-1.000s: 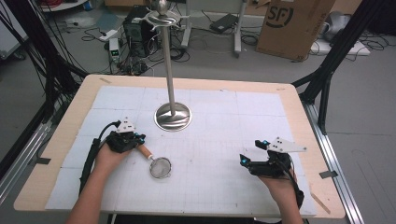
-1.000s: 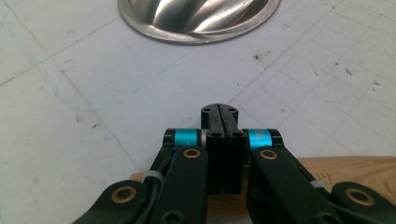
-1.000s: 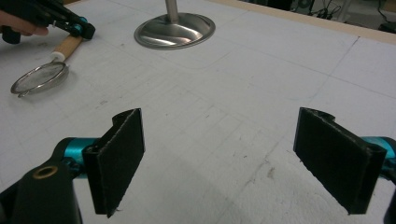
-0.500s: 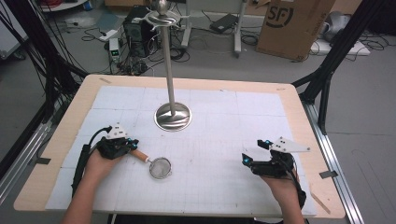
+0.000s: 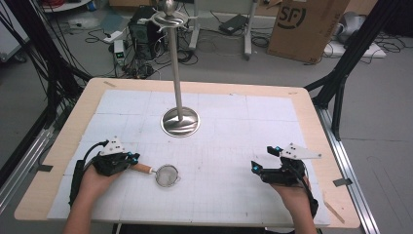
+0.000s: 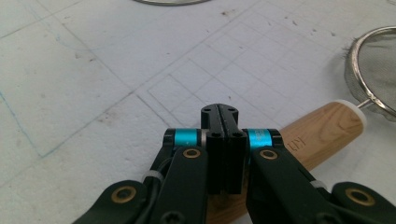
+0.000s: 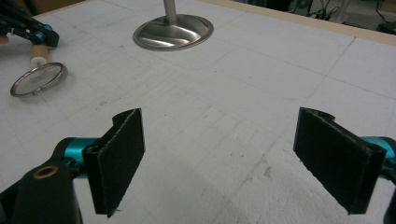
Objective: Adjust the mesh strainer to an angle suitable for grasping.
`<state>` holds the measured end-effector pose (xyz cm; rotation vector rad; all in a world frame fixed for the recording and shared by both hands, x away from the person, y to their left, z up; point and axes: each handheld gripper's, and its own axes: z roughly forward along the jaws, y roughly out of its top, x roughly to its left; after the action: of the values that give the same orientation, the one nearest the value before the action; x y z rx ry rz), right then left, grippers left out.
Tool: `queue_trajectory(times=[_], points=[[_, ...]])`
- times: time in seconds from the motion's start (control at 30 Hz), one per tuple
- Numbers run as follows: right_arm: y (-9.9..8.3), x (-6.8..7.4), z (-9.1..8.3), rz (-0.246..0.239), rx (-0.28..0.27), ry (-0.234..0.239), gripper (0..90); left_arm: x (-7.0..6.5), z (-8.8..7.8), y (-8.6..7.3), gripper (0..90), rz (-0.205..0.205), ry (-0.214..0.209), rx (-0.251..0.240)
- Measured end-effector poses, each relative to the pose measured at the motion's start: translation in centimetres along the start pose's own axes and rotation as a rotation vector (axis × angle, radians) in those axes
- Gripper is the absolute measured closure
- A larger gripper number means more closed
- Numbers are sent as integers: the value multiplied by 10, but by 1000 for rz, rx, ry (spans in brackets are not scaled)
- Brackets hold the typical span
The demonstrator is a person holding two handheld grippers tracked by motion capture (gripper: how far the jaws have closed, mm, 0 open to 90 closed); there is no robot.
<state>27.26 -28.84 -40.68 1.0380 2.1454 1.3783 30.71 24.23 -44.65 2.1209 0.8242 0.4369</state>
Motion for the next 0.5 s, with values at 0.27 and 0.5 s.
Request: queue_trajectory(times=[0.27, 0.5], points=[[0, 0, -2, -3, -5, 2, 154, -2, -9, -7, 896, -7, -22, 7], [1, -1, -3, -2, -9, 2, 154, -2, -16, -10, 896, -1, -75, 32]])
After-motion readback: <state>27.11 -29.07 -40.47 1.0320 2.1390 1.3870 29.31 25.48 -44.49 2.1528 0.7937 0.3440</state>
